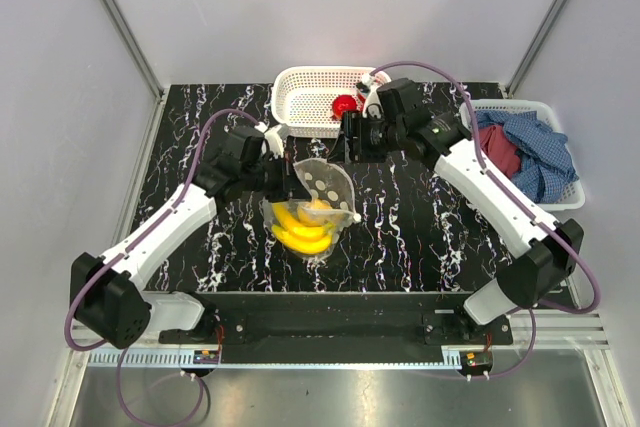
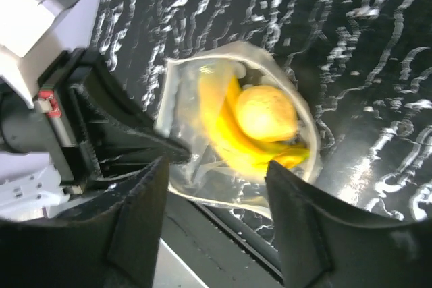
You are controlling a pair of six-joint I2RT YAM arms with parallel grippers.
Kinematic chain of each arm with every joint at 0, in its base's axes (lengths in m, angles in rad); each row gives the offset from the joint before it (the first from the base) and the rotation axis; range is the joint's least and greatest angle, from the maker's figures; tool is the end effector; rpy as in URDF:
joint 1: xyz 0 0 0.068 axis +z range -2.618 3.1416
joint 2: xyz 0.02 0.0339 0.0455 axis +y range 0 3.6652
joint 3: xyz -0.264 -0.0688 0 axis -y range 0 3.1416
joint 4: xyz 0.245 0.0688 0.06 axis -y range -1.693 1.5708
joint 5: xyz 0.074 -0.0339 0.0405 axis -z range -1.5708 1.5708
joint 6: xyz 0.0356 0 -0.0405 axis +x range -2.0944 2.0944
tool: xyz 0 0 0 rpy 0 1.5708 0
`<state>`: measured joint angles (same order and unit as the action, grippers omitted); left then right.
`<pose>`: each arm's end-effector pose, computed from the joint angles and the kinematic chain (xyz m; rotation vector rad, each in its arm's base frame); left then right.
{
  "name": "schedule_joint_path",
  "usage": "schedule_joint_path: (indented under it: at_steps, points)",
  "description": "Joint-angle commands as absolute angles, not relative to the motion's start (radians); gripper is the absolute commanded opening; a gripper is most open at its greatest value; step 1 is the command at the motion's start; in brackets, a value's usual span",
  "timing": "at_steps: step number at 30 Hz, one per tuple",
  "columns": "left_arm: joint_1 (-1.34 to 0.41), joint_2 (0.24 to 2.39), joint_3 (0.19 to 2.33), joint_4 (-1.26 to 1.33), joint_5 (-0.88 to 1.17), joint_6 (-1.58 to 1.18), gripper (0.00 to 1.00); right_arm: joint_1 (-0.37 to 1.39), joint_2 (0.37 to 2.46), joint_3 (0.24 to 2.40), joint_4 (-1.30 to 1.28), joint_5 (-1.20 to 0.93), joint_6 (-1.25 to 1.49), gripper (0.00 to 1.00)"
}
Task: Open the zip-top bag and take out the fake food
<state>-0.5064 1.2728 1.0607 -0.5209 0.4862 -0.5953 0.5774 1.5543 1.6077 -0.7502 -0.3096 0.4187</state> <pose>0.2307 -0.1470 0.3024 0.1614 2.4602 -1.0890 0.2788 0.1946 0.3812 -0.3609 2.3543 0.8558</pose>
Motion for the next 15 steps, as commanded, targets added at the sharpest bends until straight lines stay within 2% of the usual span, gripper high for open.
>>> schedule_joint_path:
  at_steps: [1,3,6,15]
  points:
    - [-0.512,1.270,1.108,-0.471,0.508,-0.621,0.00,0.606,1.575,1.548,-0.674,-0.380,0.446,0.60]
    - [-0.518,1.266,1.108,-0.469,0.502,-0.630,0.00,0.610,1.594,1.522,-0.657,-0.409,0.469,0.51]
    - [-0.522,1.258,1.104,-0.463,0.491,-0.640,0.00,0.623,1.629,1.494,-0.631,-0.437,0.477,0.48]
    - [-0.535,1.284,1.114,-0.456,0.497,-0.629,0.00,0.653,1.798,1.493,-0.624,-0.472,0.427,0.55]
